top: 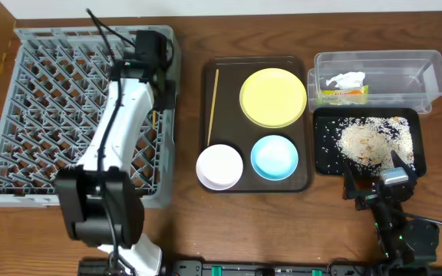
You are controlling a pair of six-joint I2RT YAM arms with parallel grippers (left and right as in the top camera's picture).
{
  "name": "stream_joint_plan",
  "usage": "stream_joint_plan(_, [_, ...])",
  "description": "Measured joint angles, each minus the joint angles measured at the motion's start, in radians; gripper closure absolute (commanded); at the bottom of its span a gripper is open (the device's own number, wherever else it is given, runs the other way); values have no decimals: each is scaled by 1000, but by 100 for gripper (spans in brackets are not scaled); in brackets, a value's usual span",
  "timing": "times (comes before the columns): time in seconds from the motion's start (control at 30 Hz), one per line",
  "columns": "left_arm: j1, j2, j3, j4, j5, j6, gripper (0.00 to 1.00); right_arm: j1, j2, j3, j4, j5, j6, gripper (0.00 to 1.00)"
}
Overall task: Sort waste into correct bins and load items into the dishwasher
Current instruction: 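Grasp the second chopstick with the left gripper and place it in the rack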
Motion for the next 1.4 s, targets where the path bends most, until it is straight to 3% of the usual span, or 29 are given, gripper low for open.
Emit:
stream_joint_plan(0.03, [-1, 17, -1, 0, -4, 6, 83, 0, 0, 0, 0, 0, 0, 1])
stream_joint_plan(0.07, [-1, 37, -2, -1, -8, 14, 63, 0, 0, 0, 0, 0, 0, 1])
stream_joint_plan(0.1, [-1, 47, -2, -4, -8, 15, 50, 0, 0, 0, 0, 0, 0, 1])
stream_joint_plan(0.17, [-3, 51, -3, -26, -34, 14, 44, 0, 0, 0, 0, 0, 0, 1])
stream_joint_plan(0.27, [-13, 21, -2, -40, 11, 3, 43, 0, 0, 0, 0, 0, 0, 1])
stream_joint_plan(0.5, [-245, -45, 1, 87, 200, -2, 43, 0, 0, 0, 0, 0, 0, 1])
stream_joint_plan(0.67, [-323, 45, 2, 201, 126, -2, 46, 0, 0, 0, 0, 0, 0, 1])
stream_joint_plan(0.97, [-306, 299, 1, 251, 29, -10, 53, 0, 0, 0, 0, 0, 0, 1])
stream_joint_plan(1.1, [-304, 314, 1, 251, 70, -26, 75, 0, 0, 0, 0, 0, 0, 1])
stream_joint_plan(1.23, [-304, 315, 1, 249, 129, -68, 79, 0, 0, 0, 0, 0, 0, 1])
stream_joint_plan(1.4, [-295, 315, 2, 232, 198, -105, 92, 0, 0, 0, 0, 0, 0, 1])
